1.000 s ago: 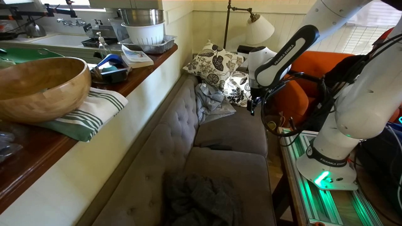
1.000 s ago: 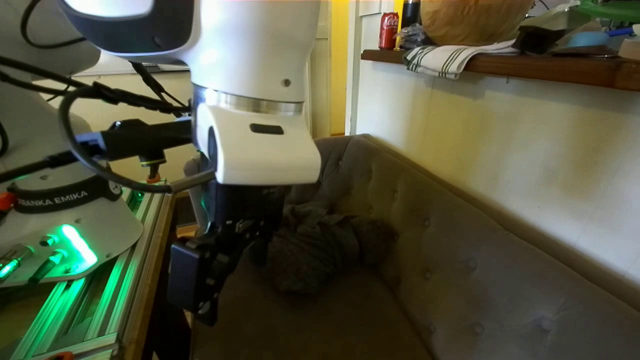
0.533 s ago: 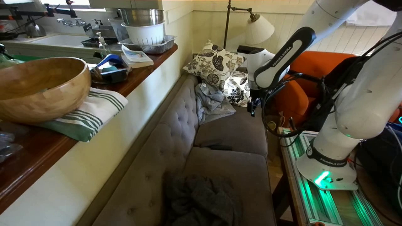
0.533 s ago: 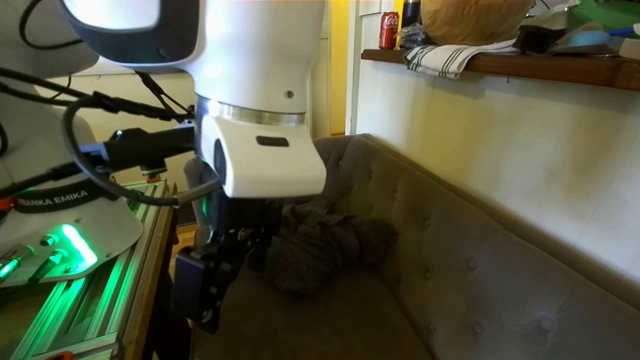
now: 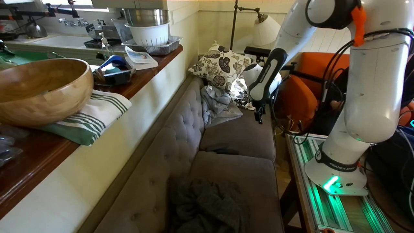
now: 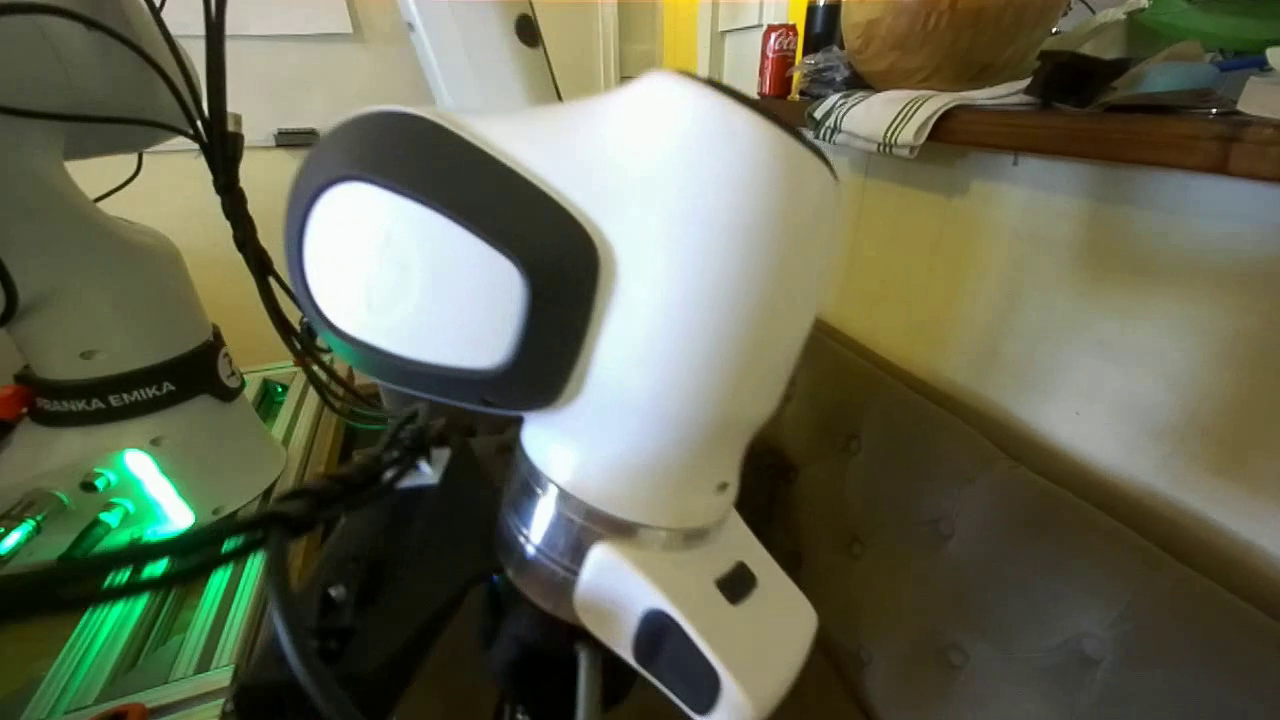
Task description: Put the remote on the top of the sofa
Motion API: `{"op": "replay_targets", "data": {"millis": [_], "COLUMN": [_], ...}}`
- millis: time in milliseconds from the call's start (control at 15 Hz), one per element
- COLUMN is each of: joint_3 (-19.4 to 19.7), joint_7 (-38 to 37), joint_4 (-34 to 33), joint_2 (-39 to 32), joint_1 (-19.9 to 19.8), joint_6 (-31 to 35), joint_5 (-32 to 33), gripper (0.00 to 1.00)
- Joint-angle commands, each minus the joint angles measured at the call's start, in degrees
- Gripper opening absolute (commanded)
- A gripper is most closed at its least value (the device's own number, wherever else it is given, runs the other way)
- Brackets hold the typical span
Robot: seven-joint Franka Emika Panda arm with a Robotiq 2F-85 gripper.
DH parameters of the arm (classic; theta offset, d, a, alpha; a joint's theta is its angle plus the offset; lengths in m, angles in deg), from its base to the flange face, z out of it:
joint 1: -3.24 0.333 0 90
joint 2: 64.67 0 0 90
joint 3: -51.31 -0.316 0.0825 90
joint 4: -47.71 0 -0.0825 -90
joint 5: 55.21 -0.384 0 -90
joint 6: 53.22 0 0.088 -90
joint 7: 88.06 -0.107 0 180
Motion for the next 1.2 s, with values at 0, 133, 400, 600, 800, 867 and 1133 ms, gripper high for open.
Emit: {"op": "replay_targets", "data": {"millis": [0,133,400,600,800,867,1133], "joint_3": [-1.12,-2.25,-5.27,-8.2,-6.59,-5.59,-5.44], "joint_7": [1.91,1.22,-5.89,-10.14,-14.02,-15.56,-15.06], "joint_4": [-10.91,-15.55,-25.27,-29.26,-28.97,-29.36,-28.64], "joint_2": [-10.39,-14.38,-21.61,-23.59,-25.6,-26.28,-25.6], "joint_1": [-0.26,-0.5,0.66,0.52,3.5,4.16,4.16], "joint_6": [-1.45,-2.73,-11.28,-17.99,-14.71,-14.9,-16.89], "joint_5": [-1.1,-2.2,-8.89,-15.87,-14.54,-13.96,-15.08], "gripper": [1.0,1.0,1.0,1.0,1.0,1.0,1.0]}}
